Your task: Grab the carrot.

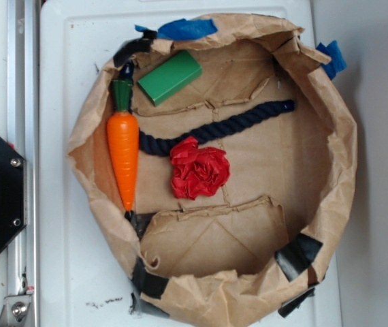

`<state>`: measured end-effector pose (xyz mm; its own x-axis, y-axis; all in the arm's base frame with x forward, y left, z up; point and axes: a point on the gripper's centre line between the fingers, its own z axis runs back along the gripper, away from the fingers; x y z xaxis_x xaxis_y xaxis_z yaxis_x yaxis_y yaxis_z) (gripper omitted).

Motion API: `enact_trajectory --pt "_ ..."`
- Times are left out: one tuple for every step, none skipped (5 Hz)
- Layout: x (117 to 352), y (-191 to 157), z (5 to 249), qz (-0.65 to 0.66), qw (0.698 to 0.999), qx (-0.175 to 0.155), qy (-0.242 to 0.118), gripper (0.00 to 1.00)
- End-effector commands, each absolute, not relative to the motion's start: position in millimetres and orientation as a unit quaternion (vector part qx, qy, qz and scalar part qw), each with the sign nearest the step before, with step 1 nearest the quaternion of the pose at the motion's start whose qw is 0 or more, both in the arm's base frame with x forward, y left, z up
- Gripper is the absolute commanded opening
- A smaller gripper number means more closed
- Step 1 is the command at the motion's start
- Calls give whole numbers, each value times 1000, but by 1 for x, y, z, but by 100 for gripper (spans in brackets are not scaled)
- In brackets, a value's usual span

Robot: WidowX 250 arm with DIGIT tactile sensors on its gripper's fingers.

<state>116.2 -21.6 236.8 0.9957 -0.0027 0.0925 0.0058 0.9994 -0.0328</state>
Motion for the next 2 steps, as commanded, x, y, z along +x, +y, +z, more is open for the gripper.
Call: enact_trajectory --pt "116 -22 237 -2 999 -17 -46 100" --pt "125 -20 236 -3 998 -16 -59 100"
